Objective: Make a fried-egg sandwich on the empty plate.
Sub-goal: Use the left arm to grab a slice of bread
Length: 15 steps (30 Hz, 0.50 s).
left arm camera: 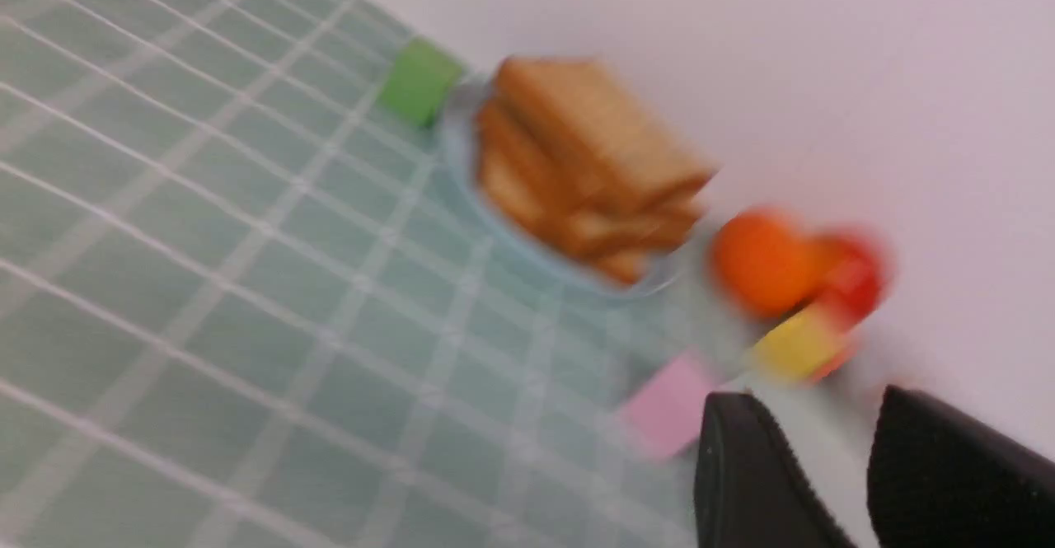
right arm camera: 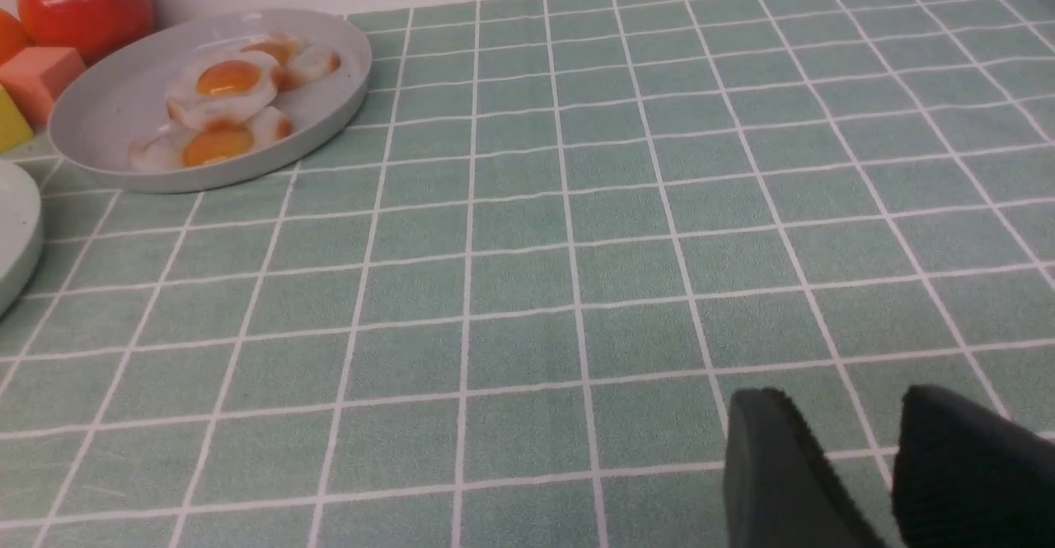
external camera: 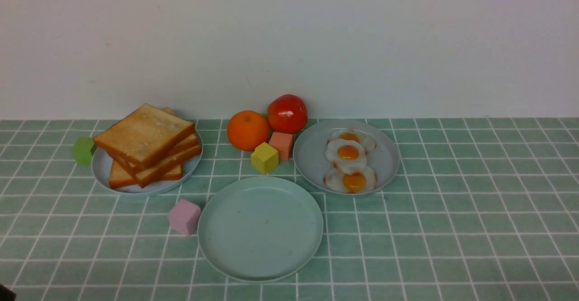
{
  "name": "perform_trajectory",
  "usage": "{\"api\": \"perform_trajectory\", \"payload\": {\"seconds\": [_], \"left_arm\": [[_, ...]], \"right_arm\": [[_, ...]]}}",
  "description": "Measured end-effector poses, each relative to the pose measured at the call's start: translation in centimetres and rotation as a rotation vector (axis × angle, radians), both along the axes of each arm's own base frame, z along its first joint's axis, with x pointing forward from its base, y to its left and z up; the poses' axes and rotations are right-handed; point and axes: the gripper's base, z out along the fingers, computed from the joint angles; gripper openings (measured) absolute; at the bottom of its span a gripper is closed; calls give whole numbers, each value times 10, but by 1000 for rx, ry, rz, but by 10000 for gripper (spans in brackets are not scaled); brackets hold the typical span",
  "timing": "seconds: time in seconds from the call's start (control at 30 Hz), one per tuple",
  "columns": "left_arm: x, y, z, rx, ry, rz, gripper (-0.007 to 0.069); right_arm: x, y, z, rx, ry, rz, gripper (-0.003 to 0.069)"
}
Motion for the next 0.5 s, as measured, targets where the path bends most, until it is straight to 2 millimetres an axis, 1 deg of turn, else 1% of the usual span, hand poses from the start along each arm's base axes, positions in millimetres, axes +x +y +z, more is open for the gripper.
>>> {"api": "perform_trajectory", "payload": {"seconds": [0.1,0.2,0.3,0.4,0.5], "left_arm": [[0,2,8,-214,-87,24,238],[0,4,14,-262,-154,47,238],[0,4,21,-239,-164,46,238],[4,2,47,-145,-113,21,217],[17,-1,75,10,-4,-14,157]], "right_arm": [[0,0,0,0,0,0,239],[0,0,0,0,0,0,239],[0,0,0,0,0,0,239],[0,0,0,0,0,0,239],[0,0,0,-1,0,0,239]]}}
